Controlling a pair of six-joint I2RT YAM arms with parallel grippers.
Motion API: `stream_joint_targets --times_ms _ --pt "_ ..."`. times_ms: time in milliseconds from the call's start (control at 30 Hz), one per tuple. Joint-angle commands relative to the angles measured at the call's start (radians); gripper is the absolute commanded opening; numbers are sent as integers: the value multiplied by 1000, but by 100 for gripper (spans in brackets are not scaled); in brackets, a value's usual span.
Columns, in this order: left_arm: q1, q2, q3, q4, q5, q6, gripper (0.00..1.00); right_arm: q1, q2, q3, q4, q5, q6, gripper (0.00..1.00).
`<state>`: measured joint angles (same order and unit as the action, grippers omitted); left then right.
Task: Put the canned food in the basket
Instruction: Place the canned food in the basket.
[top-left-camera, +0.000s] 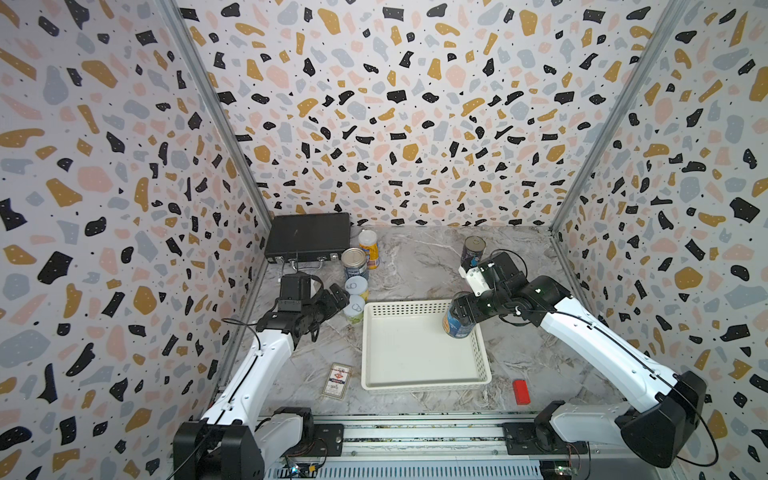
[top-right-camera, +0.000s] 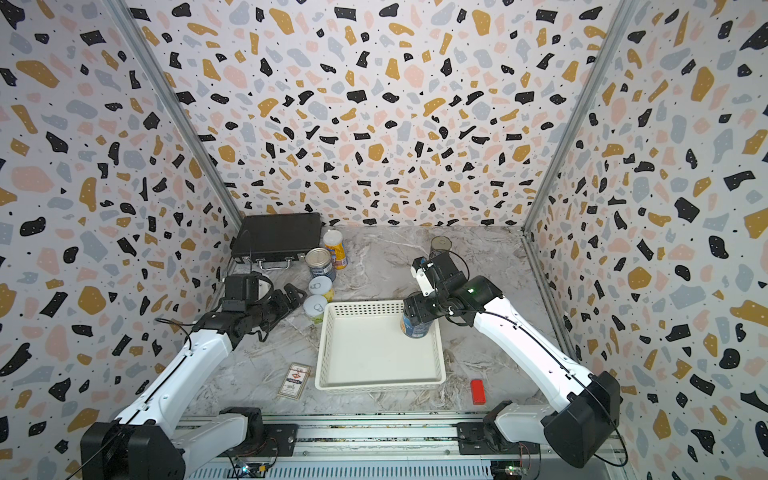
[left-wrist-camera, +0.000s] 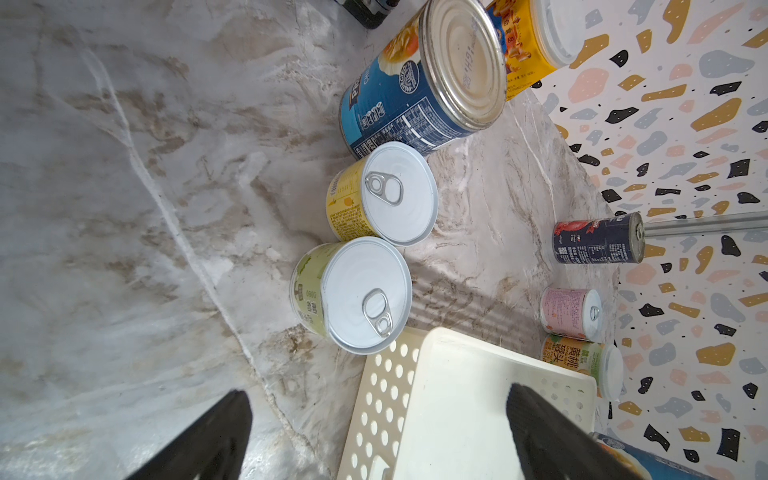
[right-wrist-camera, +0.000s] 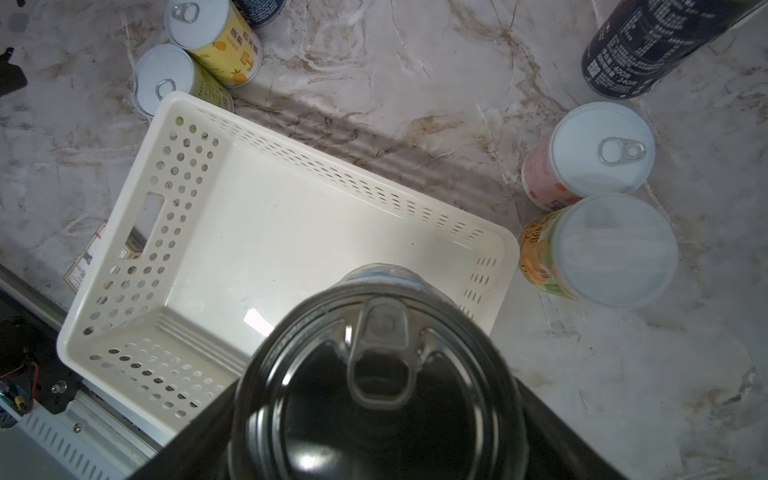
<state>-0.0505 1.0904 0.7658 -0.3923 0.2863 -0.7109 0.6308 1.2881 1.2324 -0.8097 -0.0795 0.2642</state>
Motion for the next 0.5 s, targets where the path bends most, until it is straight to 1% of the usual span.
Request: stream_joint_targets --times_ms 0,333,467 --pt "5 -17 16 17 -6 11 100 8 -11 29 148 3 1 11" --pt "6 -20 18 15 -7 12 100 10 81 5 230 61 -18 10" --pt "6 -18 18 15 -4 11 100 10 127 -11 271 109 -28 10"
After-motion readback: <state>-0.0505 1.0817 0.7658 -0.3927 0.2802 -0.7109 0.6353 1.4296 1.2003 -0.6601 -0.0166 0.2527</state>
